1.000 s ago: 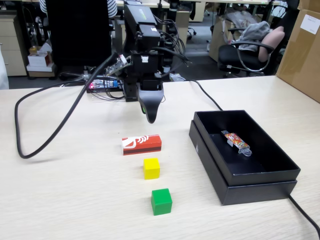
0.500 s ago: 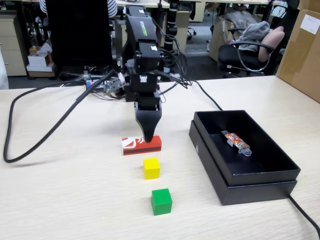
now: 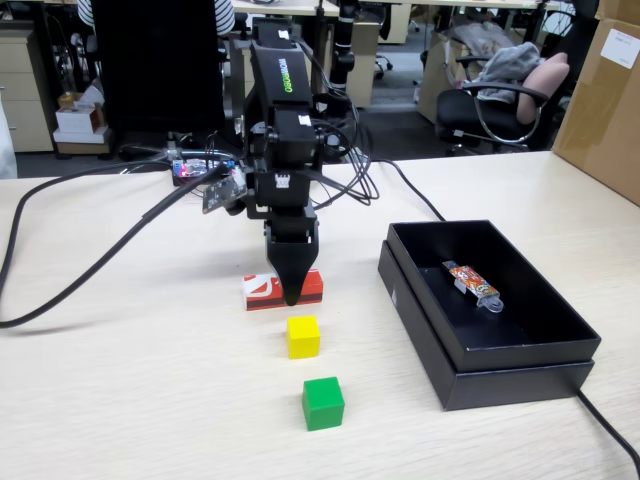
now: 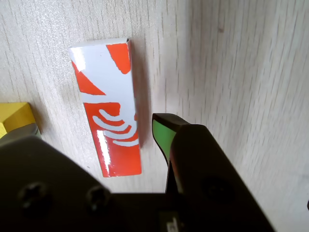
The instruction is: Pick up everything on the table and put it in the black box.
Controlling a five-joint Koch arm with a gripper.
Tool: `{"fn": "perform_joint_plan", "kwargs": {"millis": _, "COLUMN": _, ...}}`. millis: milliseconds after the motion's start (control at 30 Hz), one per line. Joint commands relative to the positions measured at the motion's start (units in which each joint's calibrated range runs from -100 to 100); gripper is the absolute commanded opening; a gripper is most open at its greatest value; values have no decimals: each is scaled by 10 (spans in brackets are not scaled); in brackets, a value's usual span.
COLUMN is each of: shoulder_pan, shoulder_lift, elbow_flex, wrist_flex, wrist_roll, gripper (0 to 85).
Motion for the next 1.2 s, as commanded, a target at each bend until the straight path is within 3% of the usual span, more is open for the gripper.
{"fn": "perform_joint_plan", "kwargs": {"millis": 0, "shoulder_pan": -2, "shoulder_lift": 3, "elbow_flex": 43, "wrist_flex": -6, "wrist_roll": -4, "gripper": 445}}
{"fn": "perform_joint_plan", "kwargs": {"millis": 200, "shoulder_pan": -3, "shoulder_lift": 14, "elbow_flex": 44, "wrist_flex": -6, "wrist_roll": -7, "gripper": 436}}
{"fn": "perform_joint_plan", "kwargs": {"millis": 367, "shoulder_pan": -1, "shoulder_lift": 22, "elbow_flex": 44, "wrist_flex": -6, "wrist_roll": -6, "gripper": 351}}
{"fn": "perform_joint_plan", "kwargs": {"millis": 633, "shoulder_pan": 2, "shoulder_lift": 27, "elbow_flex": 27, "wrist_flex": -6, "wrist_roll": -7, "gripper": 344}}
{"fn": "perform_joint_plan", "kwargs": {"millis": 733, "shoulder_pan": 1, "shoulder_lift": 27, "elbow_flex": 29, "wrist_flex": -6, "wrist_roll": -9, "gripper": 258}}
{"fn": "perform_joint_plan", "kwargs": {"millis": 967, "shoulder_pan": 1, "shoulder_lift": 27, "elbow_flex": 20, "wrist_flex": -6, "wrist_roll": -9, "gripper": 254}}
{"fn": "perform_joint_plan", "kwargs": {"millis": 1000, "shoulder_pan": 1, "shoulder_lift": 27, "elbow_flex": 17, "wrist_flex": -8, "wrist_roll": -9, "gripper": 233}}
{"fn": "perform_joint_plan", "kwargs": {"millis": 1033, "shoulder_pan": 0, "shoulder_lift": 27, "elbow_flex": 16, "wrist_flex": -8, "wrist_roll": -9, "gripper": 122}}
{"fn": "perform_joint_plan", "kwargs": {"millis": 1067, "shoulder_pan": -1, "shoulder_lift": 27, "elbow_flex": 16, "wrist_flex": -8, "wrist_roll": -9, "gripper": 88}}
{"fn": "perform_joint_plan", "kwargs": {"millis": 1167, "shoulder_pan": -3, "shoulder_lift": 27, "elbow_flex": 15, "wrist_flex": -8, "wrist_roll": -10, "gripper": 69}}
